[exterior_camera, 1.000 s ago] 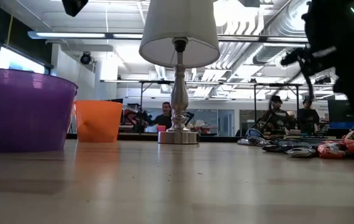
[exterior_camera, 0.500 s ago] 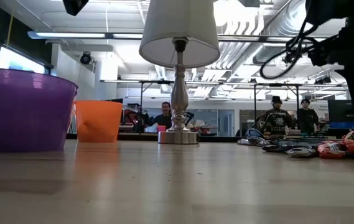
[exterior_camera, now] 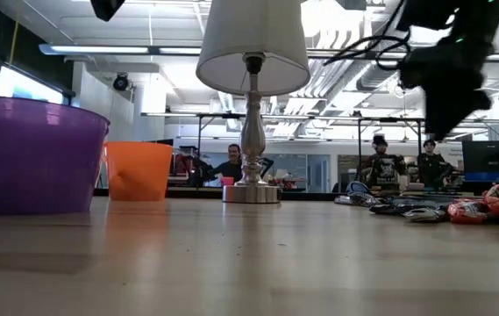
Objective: Sort candy
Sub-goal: Put the brown chocolate into the purple bucket
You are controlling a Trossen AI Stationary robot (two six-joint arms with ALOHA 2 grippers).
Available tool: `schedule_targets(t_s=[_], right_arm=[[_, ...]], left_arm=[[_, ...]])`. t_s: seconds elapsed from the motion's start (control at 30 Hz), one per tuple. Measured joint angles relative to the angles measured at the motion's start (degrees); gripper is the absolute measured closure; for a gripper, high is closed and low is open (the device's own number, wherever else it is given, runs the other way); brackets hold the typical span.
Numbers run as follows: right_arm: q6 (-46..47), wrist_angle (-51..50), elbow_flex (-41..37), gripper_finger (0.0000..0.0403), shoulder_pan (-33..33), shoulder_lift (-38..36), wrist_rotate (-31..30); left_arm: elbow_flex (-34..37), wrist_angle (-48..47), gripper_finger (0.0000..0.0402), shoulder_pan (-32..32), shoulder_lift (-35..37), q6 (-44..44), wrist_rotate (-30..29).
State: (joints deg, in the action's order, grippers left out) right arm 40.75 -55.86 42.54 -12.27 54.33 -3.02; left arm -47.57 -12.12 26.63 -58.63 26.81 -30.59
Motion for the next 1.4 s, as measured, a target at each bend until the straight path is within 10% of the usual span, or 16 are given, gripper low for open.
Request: schedule_targets(t_s=[0.4,1.17,1.4], right_arm=[[-14.93,14.15,0.02,0.0247,-17.76,18.61,3.13],[-18.31,22.08,0.36,0.0249,-23.74,35.72,4.51],[-17.07,21.23,0.26,0.0326,-23.37,34.90,4.20]], left_arm=[[0.00,-1.00,0.0273,0.00,0.00,-0.07,0.00],[0.00,-6.88,0.0273,0.00,0.00,-1.56,-0.02],[0.00,-7.63,0.0273,0.00,0.02,-1.55,-0.02]])
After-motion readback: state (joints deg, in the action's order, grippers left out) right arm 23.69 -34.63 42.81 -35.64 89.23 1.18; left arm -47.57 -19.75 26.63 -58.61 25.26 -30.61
